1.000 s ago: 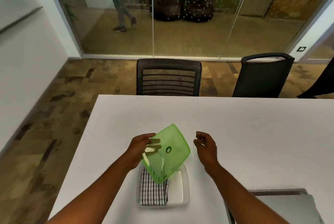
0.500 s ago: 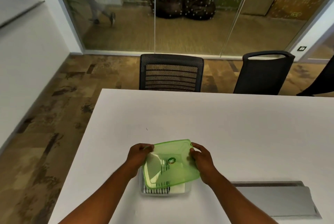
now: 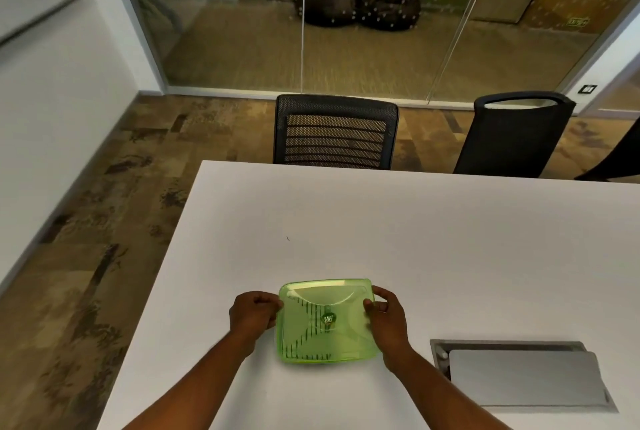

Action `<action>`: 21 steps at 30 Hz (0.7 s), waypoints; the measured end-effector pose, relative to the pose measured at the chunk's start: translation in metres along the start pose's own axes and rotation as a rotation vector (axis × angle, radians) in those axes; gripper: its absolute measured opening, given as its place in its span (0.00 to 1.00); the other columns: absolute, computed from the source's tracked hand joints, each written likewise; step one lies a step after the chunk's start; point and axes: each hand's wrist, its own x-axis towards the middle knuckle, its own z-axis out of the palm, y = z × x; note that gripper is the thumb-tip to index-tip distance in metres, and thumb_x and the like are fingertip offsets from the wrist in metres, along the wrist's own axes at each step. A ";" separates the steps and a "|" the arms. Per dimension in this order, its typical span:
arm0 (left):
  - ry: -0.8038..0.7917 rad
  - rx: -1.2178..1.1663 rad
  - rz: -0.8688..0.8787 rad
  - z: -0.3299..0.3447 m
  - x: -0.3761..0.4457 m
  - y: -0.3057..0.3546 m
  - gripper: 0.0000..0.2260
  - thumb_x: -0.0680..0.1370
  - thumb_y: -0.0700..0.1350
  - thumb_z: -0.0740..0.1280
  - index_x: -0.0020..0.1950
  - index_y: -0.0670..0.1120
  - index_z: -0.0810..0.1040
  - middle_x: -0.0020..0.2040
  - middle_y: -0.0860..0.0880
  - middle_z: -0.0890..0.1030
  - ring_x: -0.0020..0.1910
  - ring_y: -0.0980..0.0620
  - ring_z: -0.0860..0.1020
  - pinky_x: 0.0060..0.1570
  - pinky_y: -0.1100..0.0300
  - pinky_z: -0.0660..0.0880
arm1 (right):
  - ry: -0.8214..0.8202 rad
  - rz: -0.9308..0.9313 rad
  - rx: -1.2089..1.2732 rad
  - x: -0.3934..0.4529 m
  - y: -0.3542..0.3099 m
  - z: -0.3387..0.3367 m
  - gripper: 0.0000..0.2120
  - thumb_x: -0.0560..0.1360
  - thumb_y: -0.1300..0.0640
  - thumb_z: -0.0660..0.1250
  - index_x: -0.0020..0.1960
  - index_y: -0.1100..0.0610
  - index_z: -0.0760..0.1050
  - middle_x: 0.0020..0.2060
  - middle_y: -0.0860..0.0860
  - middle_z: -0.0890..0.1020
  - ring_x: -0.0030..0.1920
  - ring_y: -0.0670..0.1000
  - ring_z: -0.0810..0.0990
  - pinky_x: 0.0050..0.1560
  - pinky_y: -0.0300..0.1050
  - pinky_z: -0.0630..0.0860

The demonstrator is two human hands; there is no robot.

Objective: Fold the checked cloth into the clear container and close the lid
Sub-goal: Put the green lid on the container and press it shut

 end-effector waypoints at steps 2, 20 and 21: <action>0.030 0.025 0.006 -0.001 0.000 -0.003 0.04 0.70 0.34 0.75 0.39 0.42 0.86 0.38 0.41 0.86 0.33 0.47 0.81 0.42 0.51 0.84 | 0.019 -0.069 -0.136 -0.001 0.003 0.001 0.10 0.77 0.56 0.70 0.55 0.44 0.77 0.44 0.52 0.83 0.43 0.51 0.81 0.45 0.46 0.77; 0.015 0.260 0.033 0.010 0.032 -0.015 0.03 0.68 0.39 0.73 0.37 0.47 0.84 0.38 0.48 0.85 0.44 0.42 0.84 0.49 0.46 0.83 | -0.006 -0.108 -0.488 0.018 0.024 0.004 0.14 0.76 0.56 0.72 0.60 0.57 0.77 0.54 0.53 0.80 0.51 0.52 0.79 0.50 0.44 0.71; 0.016 0.272 0.039 0.010 0.031 -0.014 0.03 0.69 0.39 0.72 0.38 0.48 0.83 0.39 0.48 0.85 0.45 0.43 0.84 0.49 0.47 0.83 | -0.011 -0.099 -0.489 0.020 0.022 0.005 0.14 0.76 0.56 0.72 0.61 0.57 0.77 0.54 0.53 0.80 0.50 0.51 0.79 0.50 0.44 0.71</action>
